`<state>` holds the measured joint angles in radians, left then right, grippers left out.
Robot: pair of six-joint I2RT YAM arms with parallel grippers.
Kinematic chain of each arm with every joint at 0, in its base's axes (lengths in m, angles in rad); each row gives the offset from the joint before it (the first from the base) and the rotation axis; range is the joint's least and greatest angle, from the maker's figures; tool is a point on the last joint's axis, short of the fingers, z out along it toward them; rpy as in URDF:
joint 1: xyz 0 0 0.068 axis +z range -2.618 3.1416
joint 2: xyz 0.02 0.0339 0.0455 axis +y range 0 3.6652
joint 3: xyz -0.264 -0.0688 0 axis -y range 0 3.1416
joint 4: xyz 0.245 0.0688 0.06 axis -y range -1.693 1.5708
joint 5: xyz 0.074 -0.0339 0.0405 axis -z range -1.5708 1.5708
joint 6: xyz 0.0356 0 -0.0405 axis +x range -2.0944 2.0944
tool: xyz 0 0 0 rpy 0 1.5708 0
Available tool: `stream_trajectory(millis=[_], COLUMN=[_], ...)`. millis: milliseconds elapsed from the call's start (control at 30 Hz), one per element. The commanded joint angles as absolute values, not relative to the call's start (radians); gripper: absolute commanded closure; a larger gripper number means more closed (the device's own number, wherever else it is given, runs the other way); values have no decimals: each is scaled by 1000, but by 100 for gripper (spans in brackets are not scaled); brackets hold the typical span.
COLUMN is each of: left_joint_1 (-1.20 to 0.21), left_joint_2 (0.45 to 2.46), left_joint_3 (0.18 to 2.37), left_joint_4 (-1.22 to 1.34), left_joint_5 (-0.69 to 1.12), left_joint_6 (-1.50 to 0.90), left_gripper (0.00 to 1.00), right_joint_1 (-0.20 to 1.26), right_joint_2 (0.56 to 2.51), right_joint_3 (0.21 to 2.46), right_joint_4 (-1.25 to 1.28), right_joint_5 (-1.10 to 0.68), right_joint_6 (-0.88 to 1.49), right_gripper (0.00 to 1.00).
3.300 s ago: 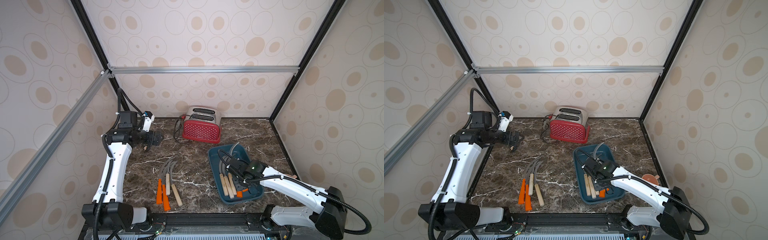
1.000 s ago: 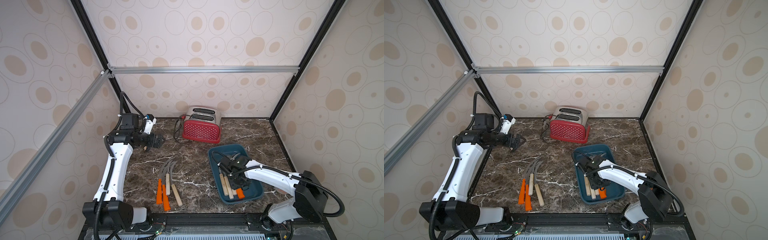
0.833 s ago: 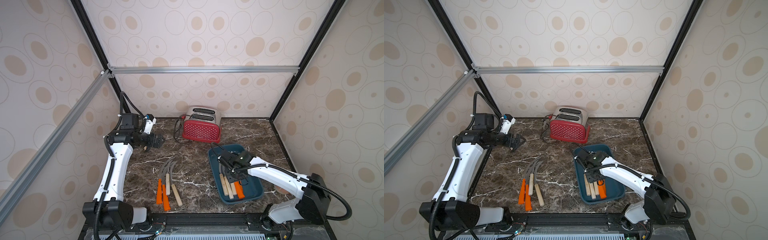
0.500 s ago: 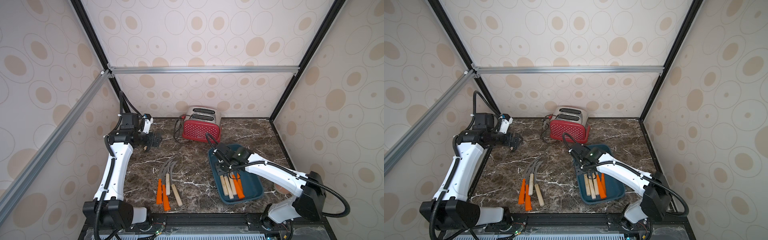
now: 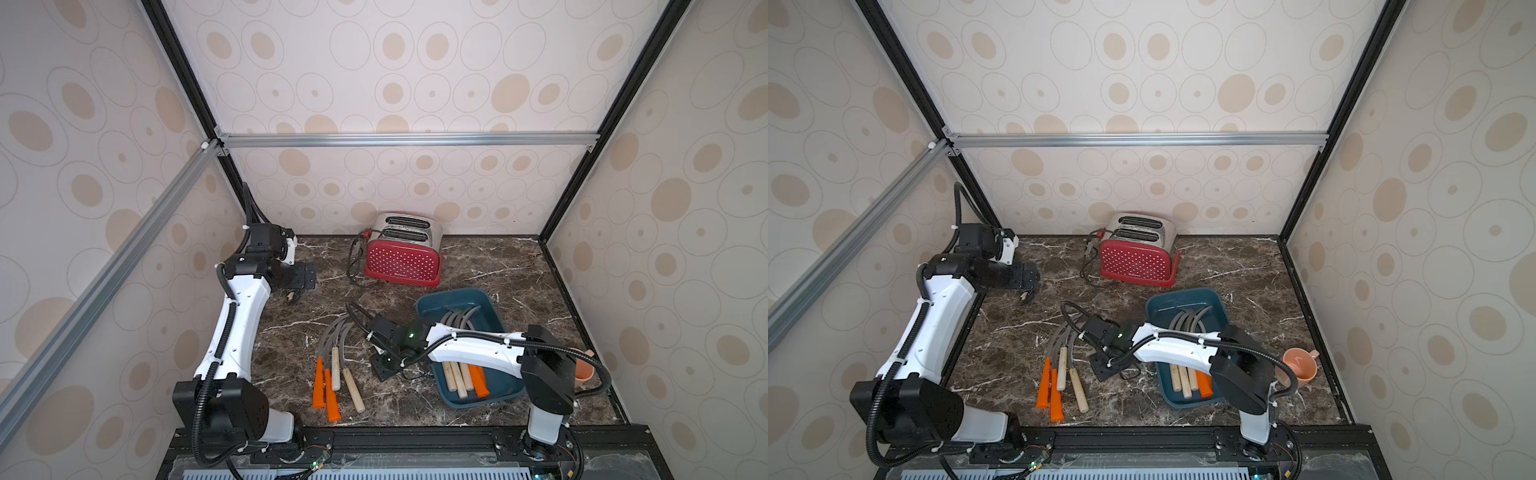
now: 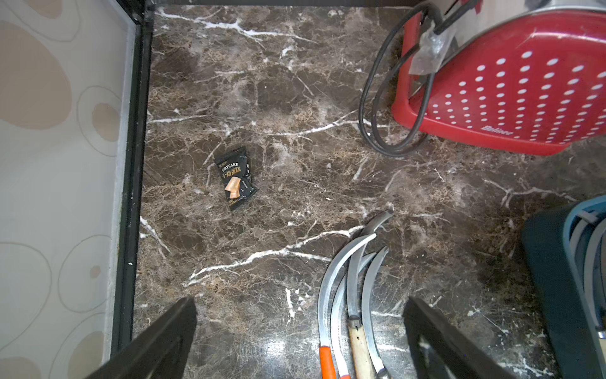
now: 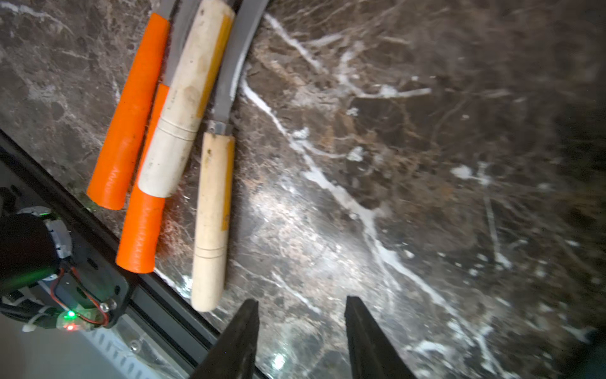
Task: Put small sickles into storage boxes
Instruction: Pick up the sickle at the center of the board.
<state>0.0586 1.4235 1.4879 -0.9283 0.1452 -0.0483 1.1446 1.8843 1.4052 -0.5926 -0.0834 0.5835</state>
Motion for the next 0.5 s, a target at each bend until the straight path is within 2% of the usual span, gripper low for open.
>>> stream_trajectory(millis=[0,467], left_joint_1=[66,65], left_joint_2=[1437,1416], left_joint_3=[1547,1572], left_joint_4=[-934,-933], left_joint_5=[124,193], left_joint_6=[-82,-44], left_gripper=[1,1], right_joint_1=[1181,1235], right_joint_2=[1954,2106], right_joint_3=[1500,1653], right_joint_4=[-573,-680], right_joint_5=[-119,-100], right_joint_6=[603,621], right_gripper=[52,51])
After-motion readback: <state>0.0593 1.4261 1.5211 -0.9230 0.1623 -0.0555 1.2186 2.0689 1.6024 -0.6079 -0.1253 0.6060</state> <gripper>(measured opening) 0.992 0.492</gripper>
